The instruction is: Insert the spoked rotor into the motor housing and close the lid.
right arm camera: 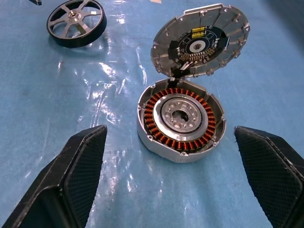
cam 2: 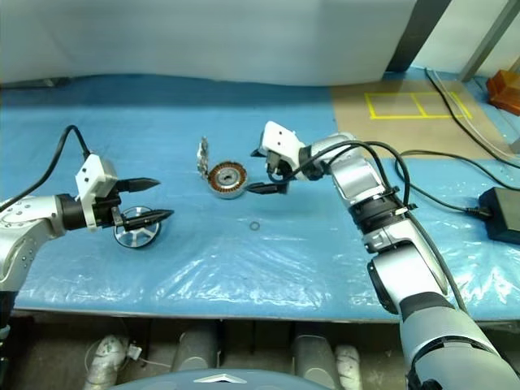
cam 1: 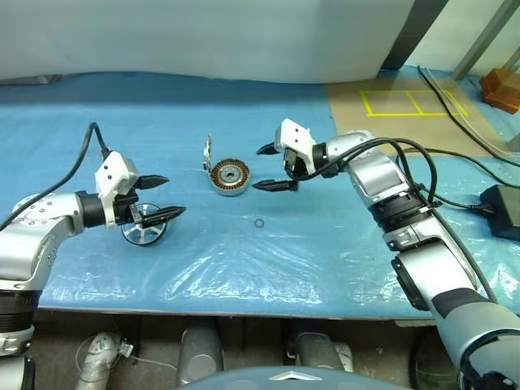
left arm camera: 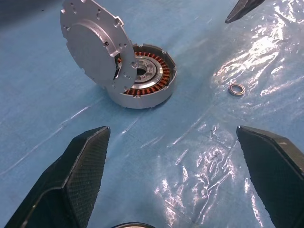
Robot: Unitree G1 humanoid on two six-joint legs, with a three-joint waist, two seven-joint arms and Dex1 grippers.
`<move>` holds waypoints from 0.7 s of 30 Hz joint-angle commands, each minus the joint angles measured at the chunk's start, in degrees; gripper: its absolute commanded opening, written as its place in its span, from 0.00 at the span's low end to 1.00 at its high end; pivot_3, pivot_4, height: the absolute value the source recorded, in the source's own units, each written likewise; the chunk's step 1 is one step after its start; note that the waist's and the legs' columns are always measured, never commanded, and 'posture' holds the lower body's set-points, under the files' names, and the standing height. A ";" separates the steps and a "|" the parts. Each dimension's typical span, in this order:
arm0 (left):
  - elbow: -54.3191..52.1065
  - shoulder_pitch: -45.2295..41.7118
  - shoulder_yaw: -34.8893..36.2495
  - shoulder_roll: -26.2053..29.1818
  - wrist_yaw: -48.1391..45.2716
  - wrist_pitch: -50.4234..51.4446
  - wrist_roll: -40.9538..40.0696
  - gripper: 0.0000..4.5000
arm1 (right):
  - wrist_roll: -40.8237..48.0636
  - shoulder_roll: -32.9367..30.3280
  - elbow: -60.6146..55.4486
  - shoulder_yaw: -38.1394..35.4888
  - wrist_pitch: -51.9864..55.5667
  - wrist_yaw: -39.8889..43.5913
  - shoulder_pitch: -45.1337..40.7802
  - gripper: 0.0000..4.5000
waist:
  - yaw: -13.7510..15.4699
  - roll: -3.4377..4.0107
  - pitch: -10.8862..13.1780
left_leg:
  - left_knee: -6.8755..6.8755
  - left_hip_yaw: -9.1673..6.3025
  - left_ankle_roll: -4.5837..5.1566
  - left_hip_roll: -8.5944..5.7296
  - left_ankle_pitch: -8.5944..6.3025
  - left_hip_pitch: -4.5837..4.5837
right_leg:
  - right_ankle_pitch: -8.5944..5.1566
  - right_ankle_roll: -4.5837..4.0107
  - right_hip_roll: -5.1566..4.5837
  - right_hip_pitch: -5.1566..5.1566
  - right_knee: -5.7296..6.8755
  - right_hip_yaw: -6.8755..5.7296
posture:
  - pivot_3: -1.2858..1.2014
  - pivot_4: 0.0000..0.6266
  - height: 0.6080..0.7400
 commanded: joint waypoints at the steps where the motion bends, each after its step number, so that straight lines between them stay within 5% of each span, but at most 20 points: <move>1: -0.50 -0.32 0.77 -0.01 0.03 -1.36 0.43 1.00 | -0.52 0.22 1.07 -0.11 -2.94 2.16 -2.28 1.00 | 0.01 -0.03 -0.02 | 0.00 0.00 0.00 0.01 0.00 0.00 | 0.00 0.00 0.00 0.00 0.01 0.00 | 0.52 0.24 1.00; 21: -5.01 6.41 1.99 -3.39 5.98 -3.29 2.30 1.00 | -11.06 14.31 31.21 2.18 -13.34 -1.95 -16.08 1.00 | -0.21 -0.06 -0.03 | 0.03 -0.01 0.01 0.09 -0.01 -0.02 | -0.06 -0.17 0.01 -0.06 0.14 -0.02 | 0.52 0.24 1.00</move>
